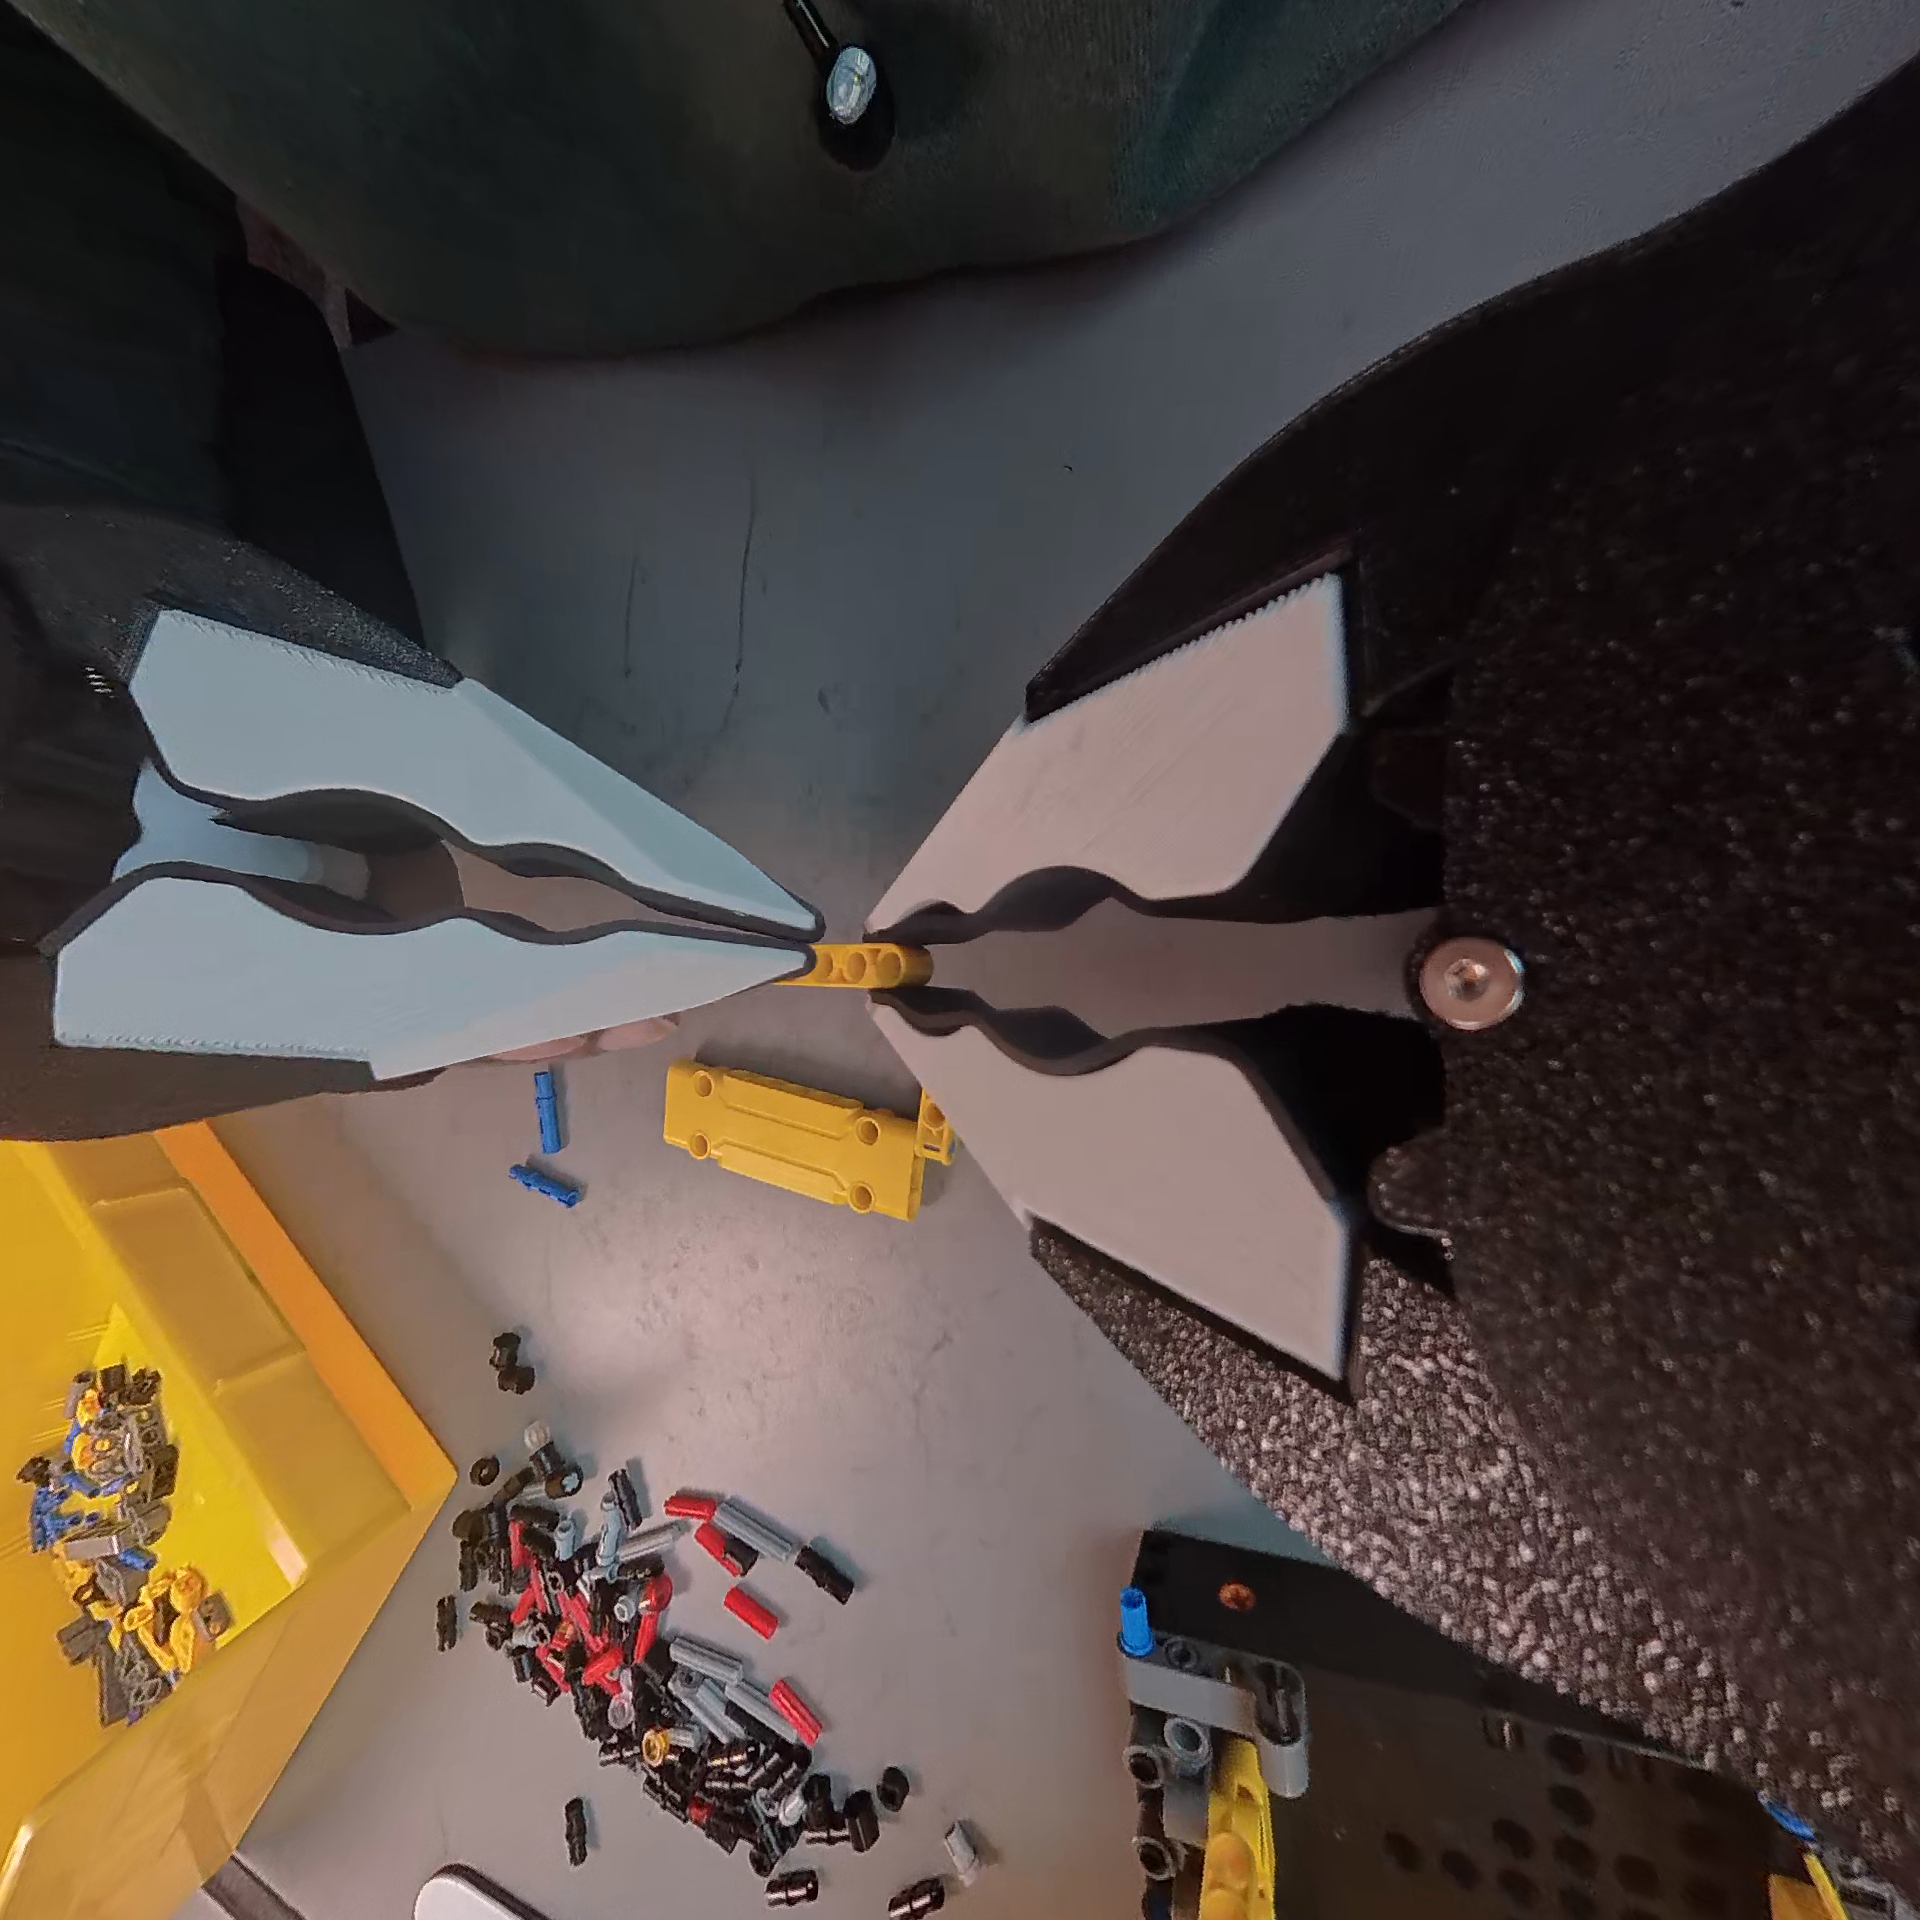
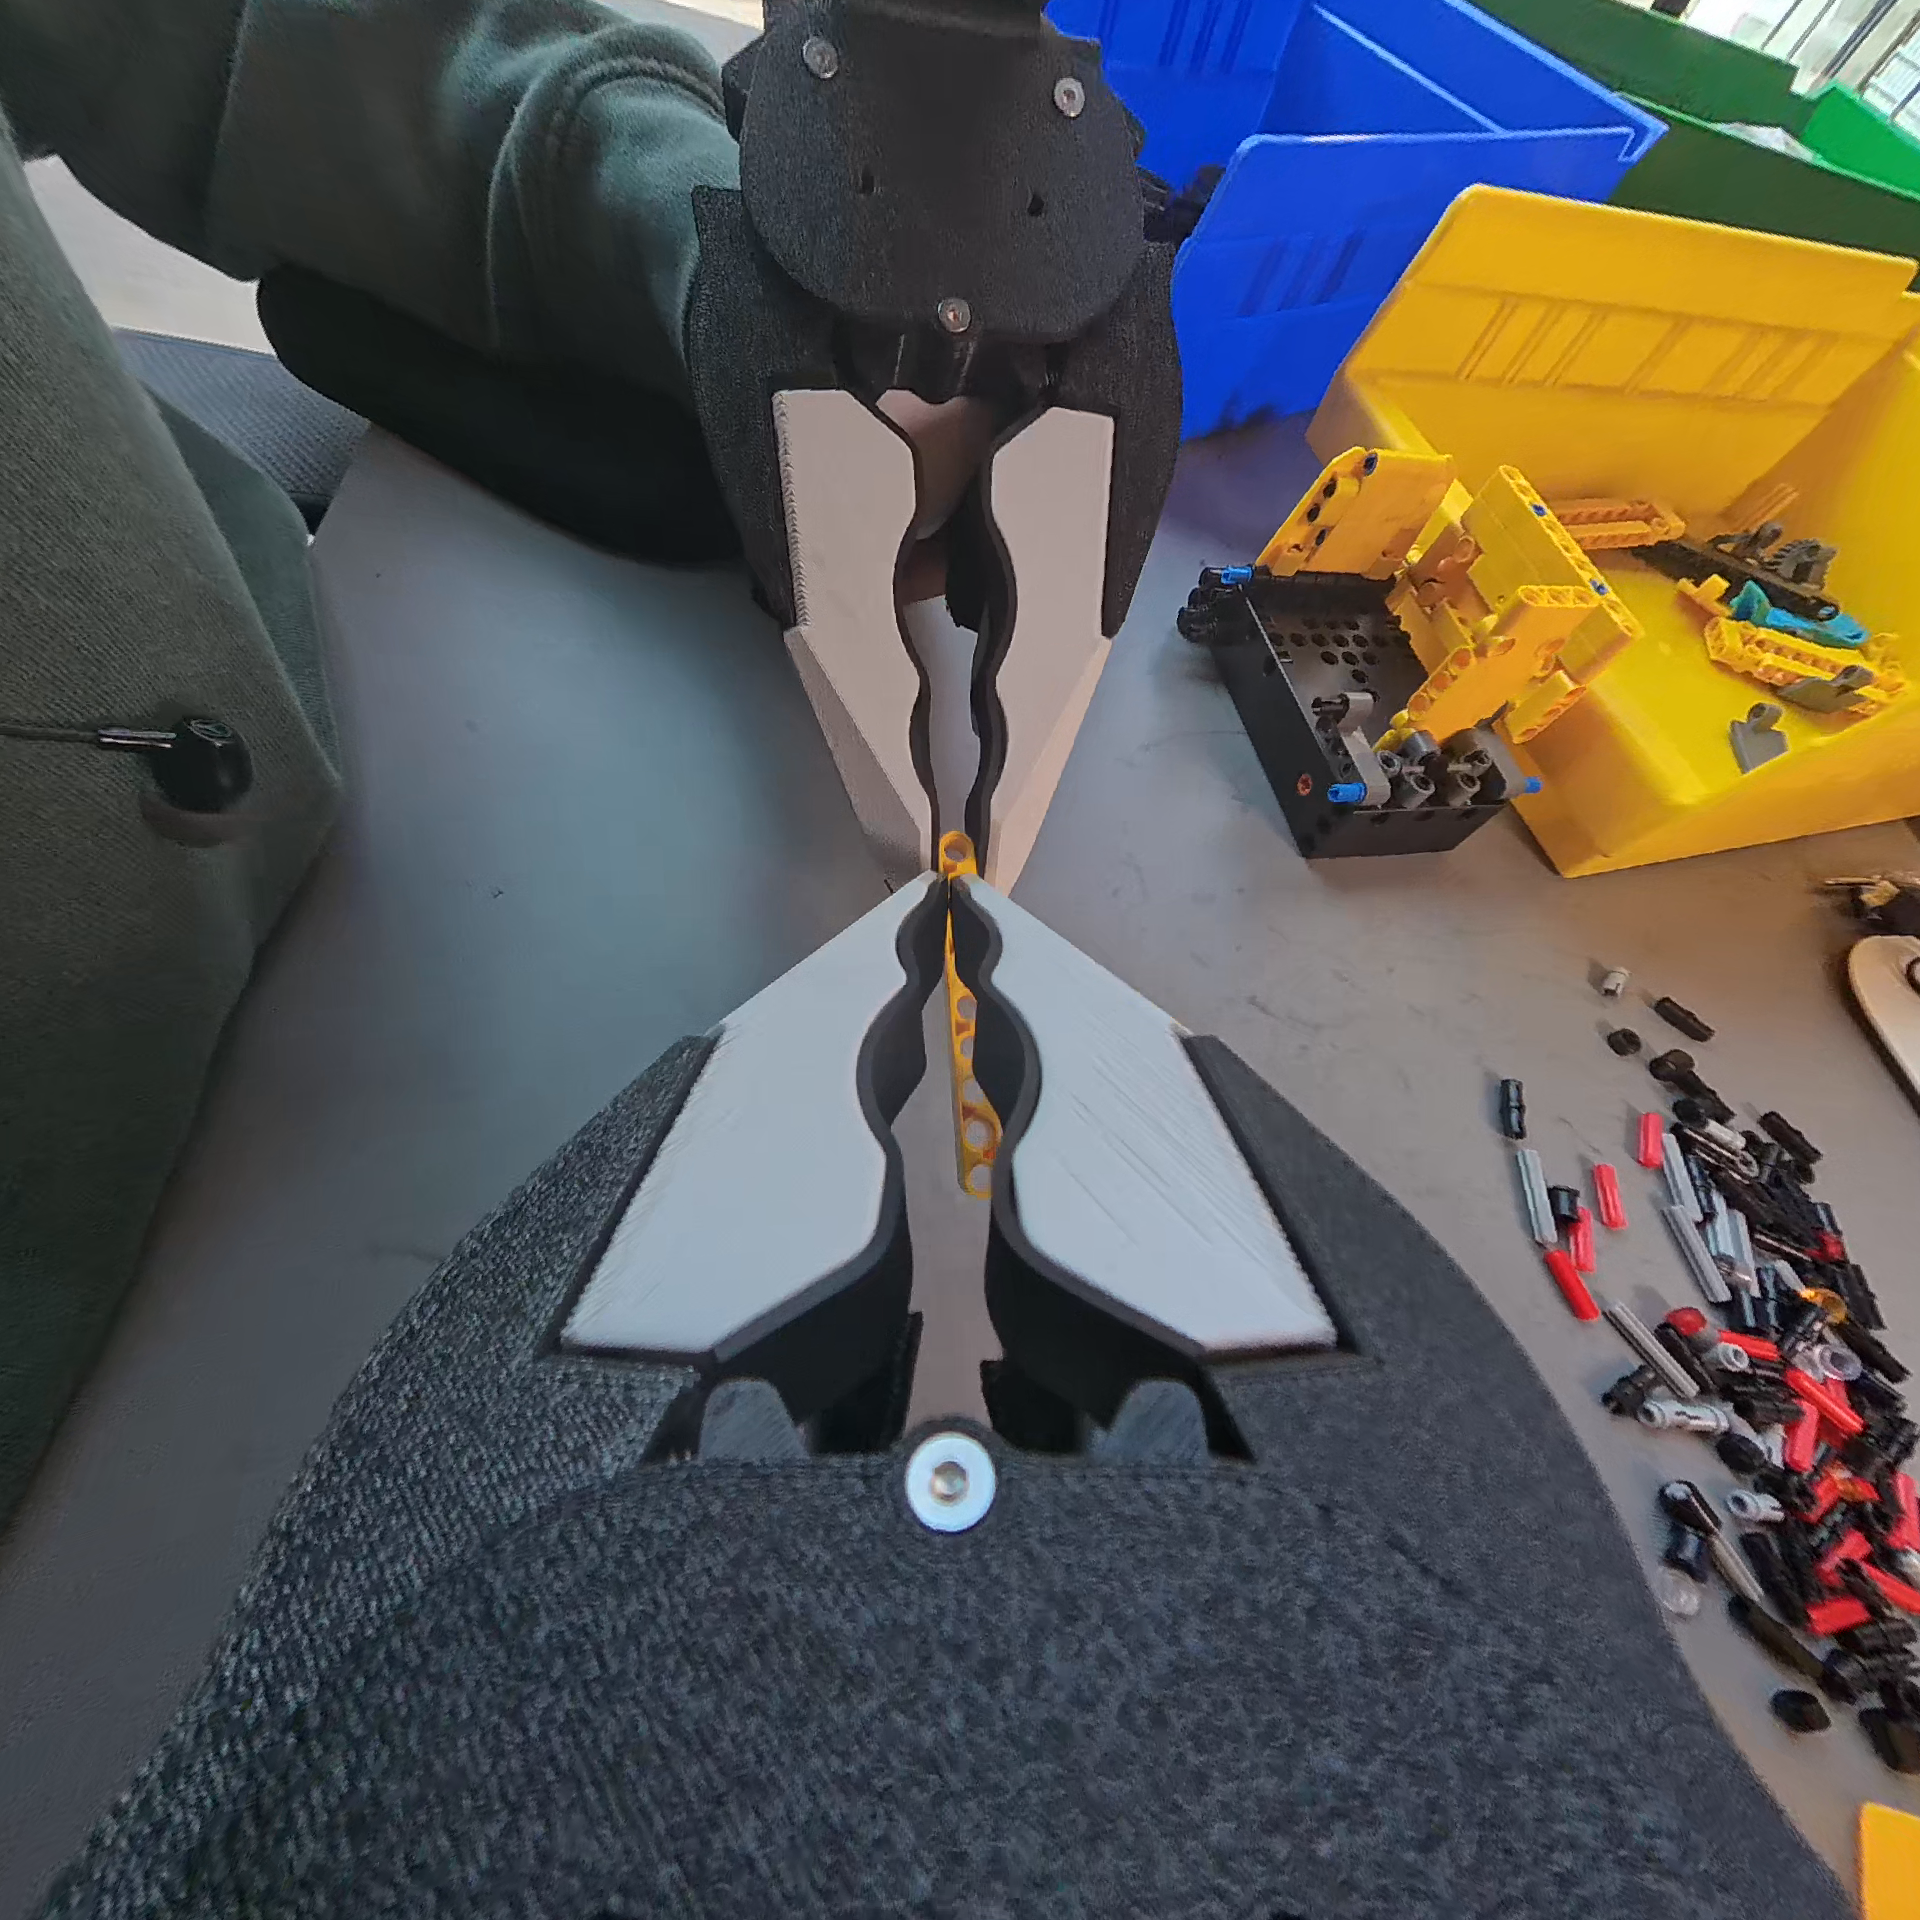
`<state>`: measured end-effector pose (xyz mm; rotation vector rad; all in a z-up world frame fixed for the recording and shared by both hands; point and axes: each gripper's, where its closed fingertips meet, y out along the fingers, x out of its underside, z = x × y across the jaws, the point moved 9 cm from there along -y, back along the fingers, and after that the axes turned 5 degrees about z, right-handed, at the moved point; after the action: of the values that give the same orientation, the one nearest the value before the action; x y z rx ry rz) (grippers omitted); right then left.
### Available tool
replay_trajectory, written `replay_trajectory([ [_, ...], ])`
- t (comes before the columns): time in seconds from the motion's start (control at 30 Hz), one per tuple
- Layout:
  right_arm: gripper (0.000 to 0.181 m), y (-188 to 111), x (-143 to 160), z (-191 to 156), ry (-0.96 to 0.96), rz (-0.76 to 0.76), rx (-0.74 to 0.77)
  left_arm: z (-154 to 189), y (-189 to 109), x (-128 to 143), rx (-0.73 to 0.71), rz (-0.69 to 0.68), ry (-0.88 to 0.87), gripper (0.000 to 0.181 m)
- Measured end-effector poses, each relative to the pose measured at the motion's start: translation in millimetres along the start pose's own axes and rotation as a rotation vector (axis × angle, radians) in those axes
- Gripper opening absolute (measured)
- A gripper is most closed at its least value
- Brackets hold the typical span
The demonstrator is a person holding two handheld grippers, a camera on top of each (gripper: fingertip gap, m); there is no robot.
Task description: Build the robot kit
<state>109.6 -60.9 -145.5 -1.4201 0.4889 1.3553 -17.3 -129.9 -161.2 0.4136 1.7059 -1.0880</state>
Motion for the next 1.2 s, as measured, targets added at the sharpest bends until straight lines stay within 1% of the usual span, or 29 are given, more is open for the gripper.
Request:
replay_trajectory([
  [0.17,0.000,5.6,0.4,-2.2,-0.024,-0.030,-0.014,1.9,1.0,0.5,0.001,-0.010,0.011,0.006],
  [0.3,0.000,6.3,-4.6,-1.1,-0.019,-0.004,-0.012,2.6,0.6,-0.7,0.006,0.000,0.013,0.006],
  [0.4,0.000,8.6,-5.2,-1.3,-0.028,-0.012,-0.018,2.9,0.4,0.2,0.003,-0.004,0.018,0.006],
  [0.47,0.001,6.3,-4.6,0.9,-0.024,-0.008,-0.012,2.8,-0.5,-1.1,0.006,0.009,0.012,0.006],
  [0.53,0.003,-2.7,-6.0,8.2,-0.004,0.023,0.018,2.4,-1.4,-1.8,0.003,0.015,0.011,0.006],
  [0.57,0.005,-9.5,-7.3,13.5,0.014,0.046,0.040,2.3,-1.9,-1.8,0.001,0.017,0.011,0.006],
  [0.63,0.005,-26.0,-8.6,28.3,0.038,0.088,0.138,2.1,-2.7,-2.0,0.001,0.022,0.007,0.006],
  [0.77,0.003,-57.7,-4.0,58.9,0.071,0.141,0.420,1.9,-2.3,-0.9,0.008,0.015,0.005,0.006],
  [0.87,0.002,-70.7,0.8,74.7,0.101,0.162,0.571,4.2,0.5,2.2,0.042,-0.020,0.004,0.006],
  [0.97,0.002,-75.1,-0.7,89.6,0.106,0.173,0.653,6.4,3.4,4.5,0.067,-0.058,0.009,0.006],
  [1.03,0.002,-76.6,-7.1,102.3,0.097,0.181,0.695,7.3,4.5,6.3,0.067,-0.081,0.017,0.006],
  [1.2,0.003,-73.7,-37.5,144.9,0.086,0.280,0.772,6.0,5.2,11.5,0.043,-0.135,0.022,0.006],
])
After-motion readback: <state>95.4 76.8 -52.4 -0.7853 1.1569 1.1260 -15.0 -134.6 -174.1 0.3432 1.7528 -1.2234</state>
